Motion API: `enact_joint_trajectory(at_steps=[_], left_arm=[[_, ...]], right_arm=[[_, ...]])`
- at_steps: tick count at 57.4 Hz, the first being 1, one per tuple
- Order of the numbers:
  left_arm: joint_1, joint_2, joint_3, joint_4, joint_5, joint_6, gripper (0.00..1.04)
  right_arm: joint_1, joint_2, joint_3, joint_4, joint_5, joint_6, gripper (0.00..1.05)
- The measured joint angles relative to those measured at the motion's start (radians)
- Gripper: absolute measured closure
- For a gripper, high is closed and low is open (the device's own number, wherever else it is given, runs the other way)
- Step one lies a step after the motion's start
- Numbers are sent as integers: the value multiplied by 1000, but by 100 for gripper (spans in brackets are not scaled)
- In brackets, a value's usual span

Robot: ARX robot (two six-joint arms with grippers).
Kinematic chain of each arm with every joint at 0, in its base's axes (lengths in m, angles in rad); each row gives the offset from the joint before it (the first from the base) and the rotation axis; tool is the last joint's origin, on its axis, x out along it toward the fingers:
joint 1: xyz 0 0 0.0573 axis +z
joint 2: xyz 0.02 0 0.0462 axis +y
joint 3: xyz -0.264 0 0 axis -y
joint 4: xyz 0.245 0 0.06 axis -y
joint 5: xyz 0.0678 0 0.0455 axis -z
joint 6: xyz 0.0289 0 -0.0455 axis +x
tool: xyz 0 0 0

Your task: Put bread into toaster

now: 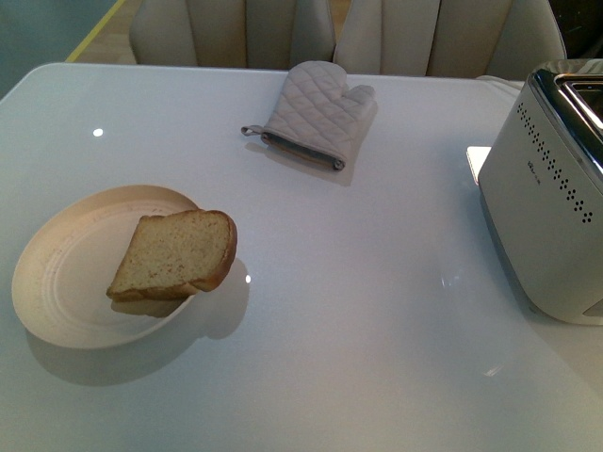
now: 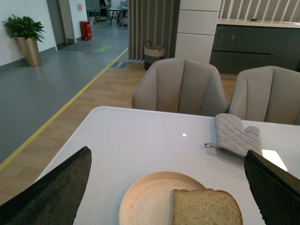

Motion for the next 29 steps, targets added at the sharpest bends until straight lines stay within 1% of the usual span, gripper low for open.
enact_joint_trajectory(at_steps=[29], left_arm=[[0,0,0,0,0,0,7]], right_arm=[[0,0,0,0,0,0,9]])
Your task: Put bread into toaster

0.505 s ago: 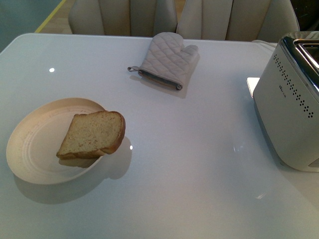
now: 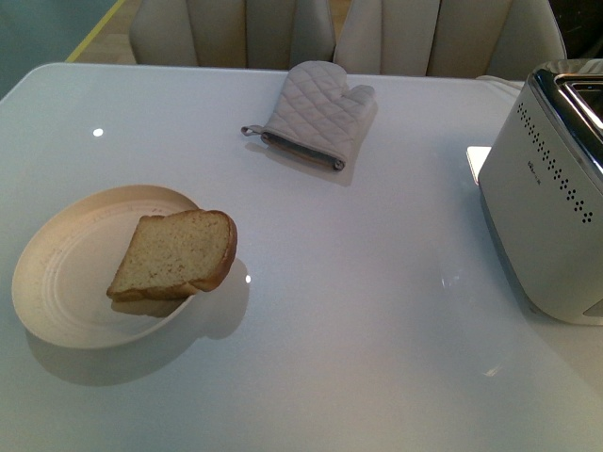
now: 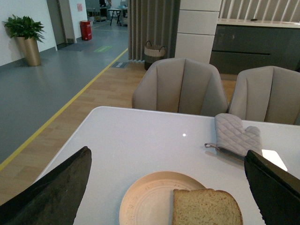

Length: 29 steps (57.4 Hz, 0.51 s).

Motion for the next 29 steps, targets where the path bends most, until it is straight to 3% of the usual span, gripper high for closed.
enact_joint_trajectory(at_steps=[12,19,29], left_arm=[[0,0,0,0,0,-1,7],[79,147,92,-204,188,-272,7],[201,395,159,-35,289,-447,7]], right_arm=[[0,0,0,0,0,0,9],[0,0,0,0,-1,0,9],[0,0,0,0,0,0,9]])
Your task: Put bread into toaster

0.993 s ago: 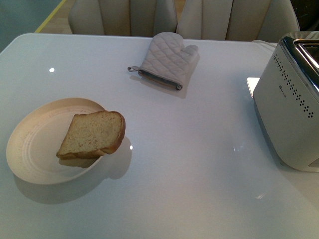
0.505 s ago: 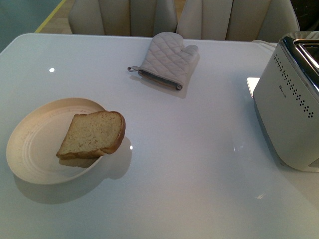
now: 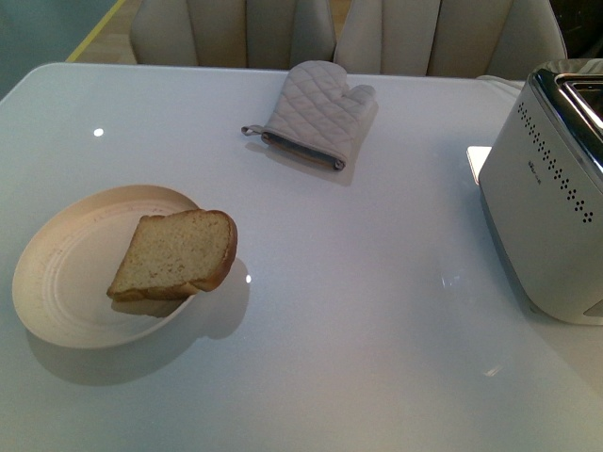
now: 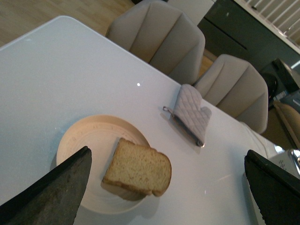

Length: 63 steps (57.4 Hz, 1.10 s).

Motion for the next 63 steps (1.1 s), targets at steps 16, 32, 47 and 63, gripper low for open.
enact_joint_trajectory(at_steps=[16,32,47,63], left_arm=[[36,792,123,544,-45,72,7],[28,1372,280,703,-140,119,7],[-10,1652,426,733,-195,151,7],[-40,1806,521,733,-218,201,7]], right_arm=[[0,0,0,0,0,0,9],[0,0,0,0,0,0,9],[0,0,0,0,0,0,9],[0,0,0,0,0,0,9]])
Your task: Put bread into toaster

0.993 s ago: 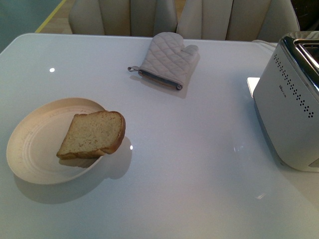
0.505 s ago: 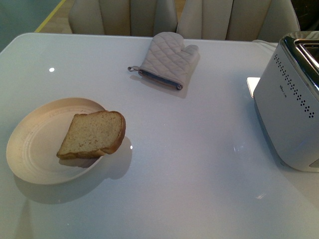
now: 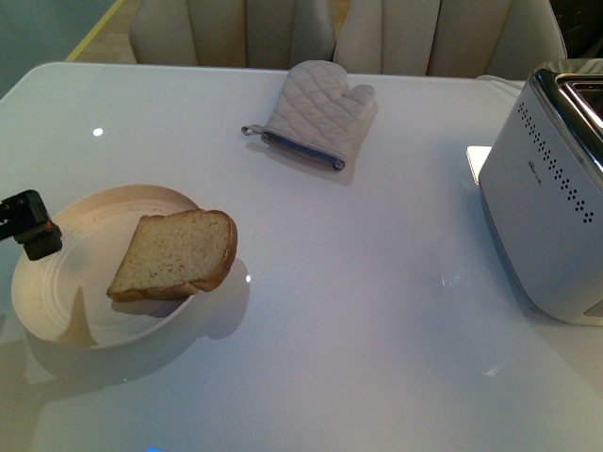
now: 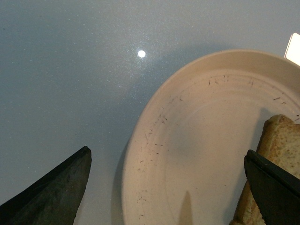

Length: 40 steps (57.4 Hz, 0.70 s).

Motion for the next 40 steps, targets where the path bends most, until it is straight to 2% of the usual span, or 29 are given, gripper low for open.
enact_joint_trajectory(at_steps=[8,12,17,40], left_arm=[[-6,47,24,1,-5,14,8],[-11,72,34,1,-13,19,17],[-16,96,42,2,-20,21,23],[-67,165,40,29,-39,2,83]], right_arm=[[0,0,0,0,0,0,9],[0,0,0,0,0,0,9],[0,0,0,0,0,0,9],[0,0,0,0,0,0,9]])
